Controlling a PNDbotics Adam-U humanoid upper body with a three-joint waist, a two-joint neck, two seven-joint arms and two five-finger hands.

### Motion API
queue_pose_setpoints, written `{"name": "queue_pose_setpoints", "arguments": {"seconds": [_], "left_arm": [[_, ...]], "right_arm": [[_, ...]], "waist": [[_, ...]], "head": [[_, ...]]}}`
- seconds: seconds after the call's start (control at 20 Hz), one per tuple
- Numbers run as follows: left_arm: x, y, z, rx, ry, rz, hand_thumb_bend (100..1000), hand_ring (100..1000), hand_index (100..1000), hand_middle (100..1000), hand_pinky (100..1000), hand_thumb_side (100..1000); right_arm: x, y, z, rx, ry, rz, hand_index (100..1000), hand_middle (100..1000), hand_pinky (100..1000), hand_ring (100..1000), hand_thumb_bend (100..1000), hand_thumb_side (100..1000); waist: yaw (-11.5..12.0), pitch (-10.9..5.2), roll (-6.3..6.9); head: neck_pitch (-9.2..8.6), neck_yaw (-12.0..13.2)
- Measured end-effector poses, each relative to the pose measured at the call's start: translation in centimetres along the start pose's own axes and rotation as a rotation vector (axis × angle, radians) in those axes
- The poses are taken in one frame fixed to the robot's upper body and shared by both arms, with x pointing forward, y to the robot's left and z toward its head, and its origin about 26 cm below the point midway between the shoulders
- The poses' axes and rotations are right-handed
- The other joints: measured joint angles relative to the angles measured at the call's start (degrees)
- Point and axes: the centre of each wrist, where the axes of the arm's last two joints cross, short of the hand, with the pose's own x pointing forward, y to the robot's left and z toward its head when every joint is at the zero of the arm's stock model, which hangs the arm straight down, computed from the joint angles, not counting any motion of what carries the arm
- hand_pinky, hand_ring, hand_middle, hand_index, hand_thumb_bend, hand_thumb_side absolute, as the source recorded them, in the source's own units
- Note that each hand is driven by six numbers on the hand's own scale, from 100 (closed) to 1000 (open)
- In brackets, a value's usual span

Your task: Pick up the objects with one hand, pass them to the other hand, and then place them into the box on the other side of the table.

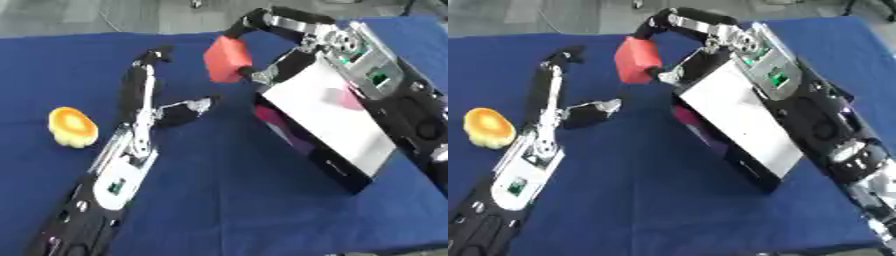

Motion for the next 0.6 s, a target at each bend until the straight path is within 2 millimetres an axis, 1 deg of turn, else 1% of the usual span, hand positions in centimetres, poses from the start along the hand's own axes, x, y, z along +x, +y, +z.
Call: {"name": "queue_pose_setpoints", "arguments": {"seconds": [0.3,0.6], "left_arm": [[-1.3,0.6,0.3,0.012,0.035,-0.015,754,833,852,673,826,311],[-2.4,1.1,0.5,0.020,0.064,-0.033,754,835,853,676,828,316]], "right_arm": [[-1.7,-1.0,2.3,-0.088,0.098,-0.008,680,527,949,865,127,100],[-3.6,-1.1,4.5,-0.160,0.203,0.003,679,527,945,864,139,100]], "waist": [[-1.03,-0.01,0.00],[-1.75,-0.02,0.02]], "head": [[0.00,-0.17],[0.02,-2.11]]}}
